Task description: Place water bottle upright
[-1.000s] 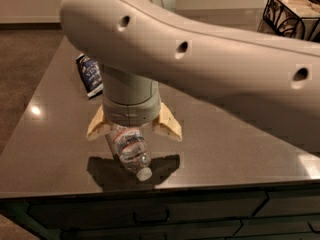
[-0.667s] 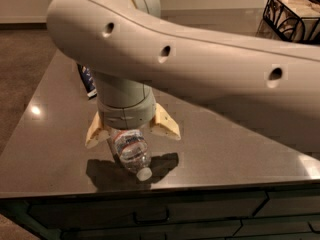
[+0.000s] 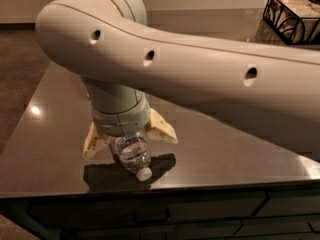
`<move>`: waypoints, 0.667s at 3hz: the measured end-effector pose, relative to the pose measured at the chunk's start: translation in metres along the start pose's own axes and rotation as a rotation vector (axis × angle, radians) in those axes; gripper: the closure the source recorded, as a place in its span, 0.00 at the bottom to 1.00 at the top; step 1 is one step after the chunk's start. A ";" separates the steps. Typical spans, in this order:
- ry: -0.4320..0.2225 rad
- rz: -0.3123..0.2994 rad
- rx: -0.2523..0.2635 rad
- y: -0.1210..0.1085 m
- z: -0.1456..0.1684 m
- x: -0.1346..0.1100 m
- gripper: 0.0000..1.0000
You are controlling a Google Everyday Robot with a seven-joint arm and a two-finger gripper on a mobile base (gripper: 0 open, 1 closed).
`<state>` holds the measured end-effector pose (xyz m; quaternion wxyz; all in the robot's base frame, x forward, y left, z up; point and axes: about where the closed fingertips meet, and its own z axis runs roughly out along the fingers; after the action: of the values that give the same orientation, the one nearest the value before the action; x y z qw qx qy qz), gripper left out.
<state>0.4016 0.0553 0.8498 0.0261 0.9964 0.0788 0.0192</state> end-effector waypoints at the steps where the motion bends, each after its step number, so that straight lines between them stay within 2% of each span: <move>1: -0.027 -0.001 0.020 -0.007 0.001 -0.003 0.16; 2: -0.049 0.018 0.056 -0.013 -0.001 -0.001 0.39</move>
Offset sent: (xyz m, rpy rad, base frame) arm -0.0040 0.0161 -0.0012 0.0704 0.1209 -0.0467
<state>0.3983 0.0682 0.8502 -0.0003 0.9975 0.0698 -0.0073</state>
